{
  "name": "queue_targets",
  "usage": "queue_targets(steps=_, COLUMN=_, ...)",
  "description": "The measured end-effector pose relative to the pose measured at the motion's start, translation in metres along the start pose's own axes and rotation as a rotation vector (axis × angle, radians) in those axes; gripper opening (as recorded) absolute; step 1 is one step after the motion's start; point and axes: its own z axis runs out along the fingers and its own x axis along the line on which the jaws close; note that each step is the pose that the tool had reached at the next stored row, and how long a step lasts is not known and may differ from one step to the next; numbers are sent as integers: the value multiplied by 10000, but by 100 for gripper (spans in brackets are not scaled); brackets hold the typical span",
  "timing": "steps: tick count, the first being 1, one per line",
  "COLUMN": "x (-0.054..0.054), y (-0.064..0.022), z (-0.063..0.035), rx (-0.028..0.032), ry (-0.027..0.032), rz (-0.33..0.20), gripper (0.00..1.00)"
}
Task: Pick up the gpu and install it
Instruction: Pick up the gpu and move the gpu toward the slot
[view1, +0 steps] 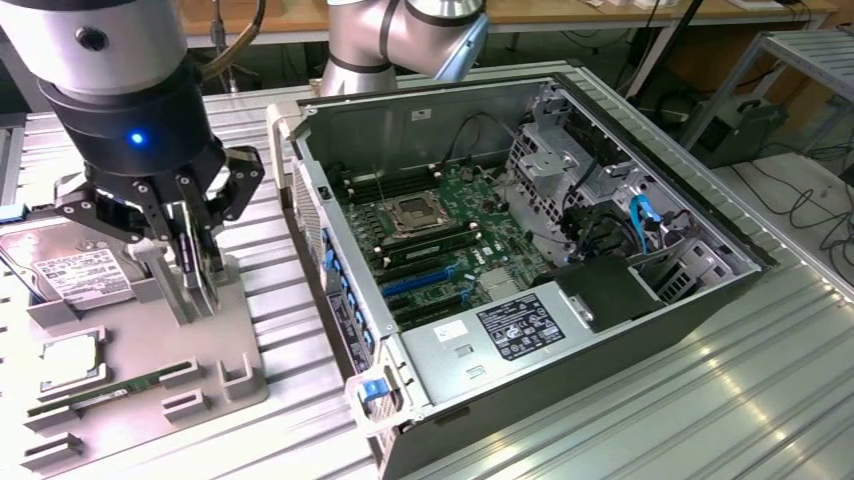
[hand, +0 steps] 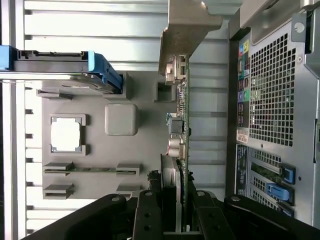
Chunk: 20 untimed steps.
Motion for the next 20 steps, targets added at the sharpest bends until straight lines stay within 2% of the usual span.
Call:
queue_targets(steps=4, x=-4, y=7, z=-166, rx=0, ry=1, rz=0, gripper=28)
queue_targets(steps=7, x=-7, y=14, z=-346, rx=0, ry=0, rz=0, gripper=28)
queue_targets(steps=15, x=-15, y=27, z=-696, rx=0, ry=0, rz=0, gripper=28)
queue_targets(steps=20, x=-16, y=28, z=-715, rx=-1, ry=0, rz=0, gripper=28)
